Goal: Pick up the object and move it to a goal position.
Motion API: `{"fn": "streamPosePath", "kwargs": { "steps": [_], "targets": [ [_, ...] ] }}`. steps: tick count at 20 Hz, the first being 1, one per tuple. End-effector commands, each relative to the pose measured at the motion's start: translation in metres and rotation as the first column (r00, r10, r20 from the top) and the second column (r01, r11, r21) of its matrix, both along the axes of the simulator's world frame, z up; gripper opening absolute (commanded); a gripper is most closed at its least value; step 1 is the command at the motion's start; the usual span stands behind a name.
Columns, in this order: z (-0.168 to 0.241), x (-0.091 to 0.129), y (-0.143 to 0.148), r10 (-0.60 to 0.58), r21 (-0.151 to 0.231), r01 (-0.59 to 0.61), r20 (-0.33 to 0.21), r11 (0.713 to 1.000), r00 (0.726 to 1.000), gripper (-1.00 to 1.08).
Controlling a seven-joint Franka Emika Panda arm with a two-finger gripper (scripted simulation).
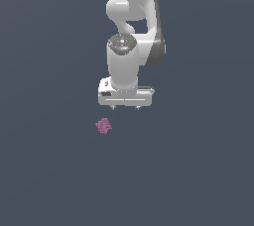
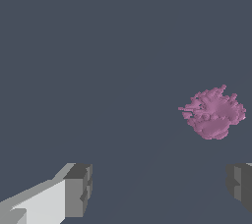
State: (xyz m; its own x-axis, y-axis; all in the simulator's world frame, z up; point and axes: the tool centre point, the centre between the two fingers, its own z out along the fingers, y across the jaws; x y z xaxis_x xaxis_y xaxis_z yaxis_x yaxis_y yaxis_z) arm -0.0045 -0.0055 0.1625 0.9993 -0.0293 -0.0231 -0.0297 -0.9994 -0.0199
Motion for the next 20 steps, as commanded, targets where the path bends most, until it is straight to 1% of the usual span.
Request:
{"fn": "streamPosePath", "kwargs": {
  "steps": [1,4,9,11,20],
  "targets": [
    [0.0,0.0,0.0,0.0,0.0,0.0,0.0,1.0,1.0,1.0],
    [0.005,0.003,-0.002,-0.002,0.0,0.002,0.011,1.0,1.0,1.0],
    [0.029,0.015,-0.01,-0.014,-0.002,0.015,0.065,1.0,0.998,1.0],
    [0.035,0.018,-0.011,-0.018,-0.002,0.018,0.076,1.0,0.997,1.0],
    [0.03,0.018,-0.015,0.008,-0.005,-0.008,0.073,1.0,0.997,1.0]
  ]
}}
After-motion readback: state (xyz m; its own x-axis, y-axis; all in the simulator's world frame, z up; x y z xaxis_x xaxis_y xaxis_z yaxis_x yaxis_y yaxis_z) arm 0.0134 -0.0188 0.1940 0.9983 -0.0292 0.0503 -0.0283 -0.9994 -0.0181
